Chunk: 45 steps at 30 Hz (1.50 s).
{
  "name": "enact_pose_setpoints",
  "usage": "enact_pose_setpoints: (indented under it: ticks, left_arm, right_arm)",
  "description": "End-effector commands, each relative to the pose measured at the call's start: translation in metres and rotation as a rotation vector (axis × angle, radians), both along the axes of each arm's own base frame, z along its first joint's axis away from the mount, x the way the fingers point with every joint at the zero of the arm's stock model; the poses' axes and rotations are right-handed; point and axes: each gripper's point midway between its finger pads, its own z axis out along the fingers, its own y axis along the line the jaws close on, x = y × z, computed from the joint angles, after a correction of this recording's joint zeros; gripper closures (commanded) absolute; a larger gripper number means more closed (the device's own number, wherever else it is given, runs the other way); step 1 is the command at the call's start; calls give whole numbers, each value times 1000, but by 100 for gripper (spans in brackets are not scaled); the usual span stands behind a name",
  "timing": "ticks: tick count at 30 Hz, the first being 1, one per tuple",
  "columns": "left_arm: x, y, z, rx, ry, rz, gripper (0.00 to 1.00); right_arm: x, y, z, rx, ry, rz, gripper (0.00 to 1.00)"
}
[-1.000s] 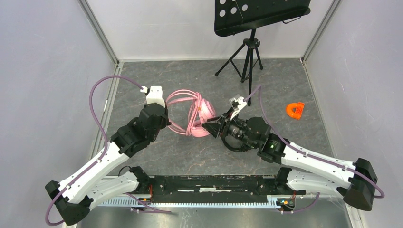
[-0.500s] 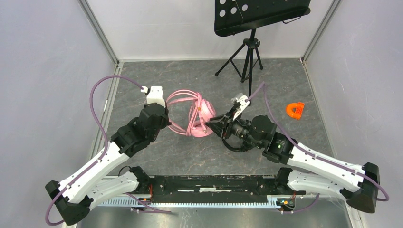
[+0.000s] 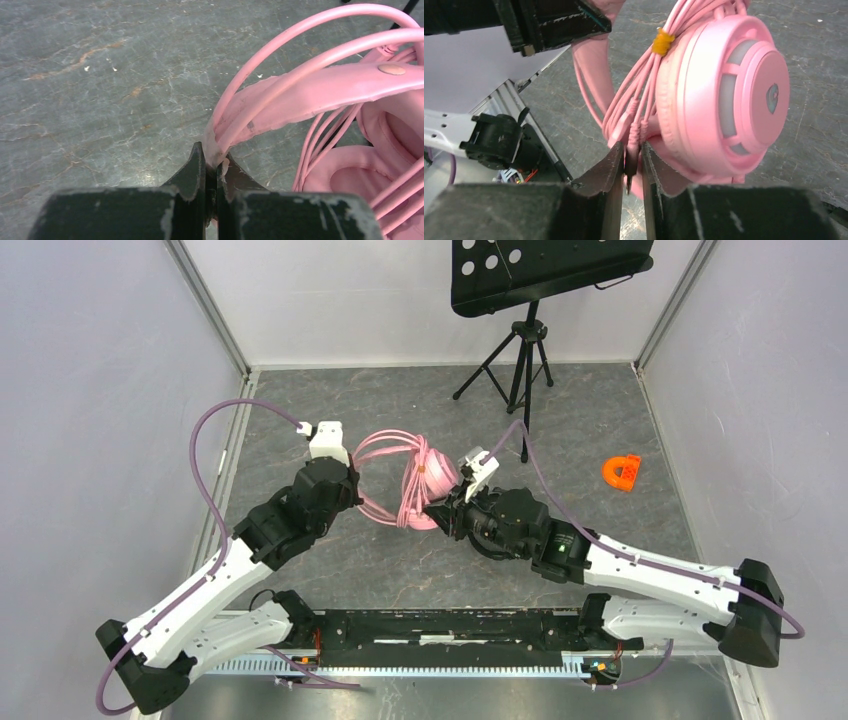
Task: Wrap the headphones
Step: Wrap the headphones cable around the headphones.
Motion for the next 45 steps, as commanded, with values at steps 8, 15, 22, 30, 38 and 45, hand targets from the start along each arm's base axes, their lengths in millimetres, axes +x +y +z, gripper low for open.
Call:
enact_pose_setpoints:
  ticks: [8,15,22,30,38,45]
  left_arm:
    - [-6,-39,59,-380,-79,-85,98]
    - [-13,-43,68,-430,-82,-118,98]
    - [-13,-40,66,-389,-93,-127,98]
    - [-16,-49,60,-342,-68,-192,98]
    - [-15,-45,66,-366,-81,-165,98]
    - [-3,-27,60,-267,-102,-73,98]
  right_arm:
    - [34,5,5,25,-61,-175,79]
    - [44,-1,-16,-65,-77,-246,80]
    - [53,-14,-10,-128,-174,-304,81]
    - [56,-8,26,-103,-312,-274,81]
    - [45,-2,-2,-120,-290,-192,81]
    - [25,-18,-3,-43,-234,-150,74]
